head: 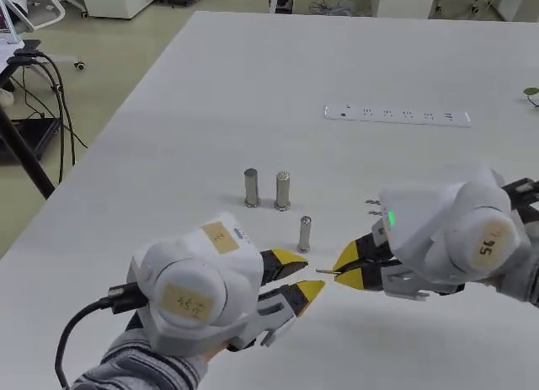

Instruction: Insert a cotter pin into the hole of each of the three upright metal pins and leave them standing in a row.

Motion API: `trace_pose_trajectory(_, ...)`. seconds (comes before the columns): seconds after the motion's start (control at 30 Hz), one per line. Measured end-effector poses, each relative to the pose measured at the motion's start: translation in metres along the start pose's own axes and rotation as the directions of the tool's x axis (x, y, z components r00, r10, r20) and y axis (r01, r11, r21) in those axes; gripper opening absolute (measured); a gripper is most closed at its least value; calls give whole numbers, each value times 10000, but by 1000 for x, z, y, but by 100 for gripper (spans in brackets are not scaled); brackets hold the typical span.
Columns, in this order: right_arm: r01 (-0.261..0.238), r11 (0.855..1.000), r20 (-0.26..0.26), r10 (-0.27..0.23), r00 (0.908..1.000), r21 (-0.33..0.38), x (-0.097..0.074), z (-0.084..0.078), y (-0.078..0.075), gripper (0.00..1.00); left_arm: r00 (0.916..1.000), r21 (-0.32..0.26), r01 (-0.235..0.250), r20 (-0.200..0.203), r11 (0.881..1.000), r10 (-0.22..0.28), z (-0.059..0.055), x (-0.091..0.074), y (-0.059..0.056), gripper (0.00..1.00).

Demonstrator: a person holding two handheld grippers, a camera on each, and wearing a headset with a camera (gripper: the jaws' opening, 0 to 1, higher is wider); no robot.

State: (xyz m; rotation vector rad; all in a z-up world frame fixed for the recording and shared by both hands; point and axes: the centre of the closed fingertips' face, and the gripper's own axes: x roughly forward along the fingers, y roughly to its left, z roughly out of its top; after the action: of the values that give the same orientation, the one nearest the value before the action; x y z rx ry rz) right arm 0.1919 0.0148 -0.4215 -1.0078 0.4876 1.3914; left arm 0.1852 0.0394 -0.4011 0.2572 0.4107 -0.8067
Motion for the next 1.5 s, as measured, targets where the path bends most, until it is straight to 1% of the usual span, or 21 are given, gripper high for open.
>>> trace_pose_trajectory(0.03,168,9995,-191,-163,9997,259,0,-4,-4,0,9997,51,-246,-37,9997,246,-1,1,4,16)
trace_pose_trajectory(0.1,391,9987,-313,-380,9988,336,1,-7,-11,0,9983,86,-555,-147,9984,556,-4,4,10,18)
trace_pose_trajectory(0.17,587,9963,-496,-556,9972,626,2,-12,-16,0,9970,21,-755,-196,9971,755,-7,6,14,20)
trace_pose_trajectory(0.27,966,9896,-732,-890,9933,1069,3,-20,-27,0,9919,-79,-1236,-296,9923,1233,-11,9,23,23)
trace_pose_trajectory(0.37,1280,9823,-1010,-1147,9882,1370,5,-26,-36,0,9856,-350,-1664,-354,9854,1652,-14,13,33,25)
trace_pose_trajectory(0.5,1481,9724,-1275,-1262,9838,1803,10,-33,-44,0,9805,-947,-1965,-148,9759,1960,-14,20,42,25)
trace_pose_trajectory(0.53,1477,9720,-1287,-1253,9837,1828,11,-33,-44,0,9798,-1053,-1996,-128,9742,1994,-14,22,44,25)
trace_pose_trajectory(0.57,1551,9672,-1331,-1298,9826,2012,13,-35,-46,0,9786,-1198,-2055,-127,9713,2054,-14,24,46,25)
trace_pose_trajectory(0.63,1569,9621,-1394,-1278,9819,2228,17,-37,-49,0,9767,-1331,-2144,-205,9676,2136,-17,29,50,25)
trace_pose_trajectory(0.77,1591,9478,-1448,-1226,9818,2764,25,-41,-52,0,9723,-1444,-2339,-312,9615,2318,-20,39,58,25)
trace_pose_trajectory(0.9,1605,9408,-1481,-1205,9816,2984,31,-43,-56,0,9709,-1546,-2395,-326,9585,2374,-21,49,62,25)
trace_pose_trajectory(1.07,1625,9358,-1486,-1208,9815,3127,39,-43,-60,0,9681,-1521,-2502,-503,9562,2453,-26,63,66,23)
trace_pose_trajectory(1.17,1634,9353,-1492,-1213,9813,3139,43,-43,-62,0,9666,-1553,-2548,-701,9544,2467,-31,69,69,22)
trace_pose_trajectory(1.23,1608,9343,-1464,-1192,9820,3182,45,-43,-63,0,9667,-1647,-2541,-737,9531,2450,-33,74,70,21)
trace_pose_trajectory(1.3,1619,9334,-1467,-1200,9819,3202,47,-43,-64,0,9679,-1881,-2492,-817,9500,2377,-36,79,71,19)
trace_pose_trajectory(1.37,1633,9312,-1484,-1202,9816,3259,48,-43,-65,0,9683,-1962,-2471,-863,9489,2343,-37,82,71,18)
trace_pose_trajectory(1.5,1576,9324,-1457,-1153,9826,3251,49,-42,-66,0,9692,-2040,-2434,-895,9482,2296,-39,87,72,14)
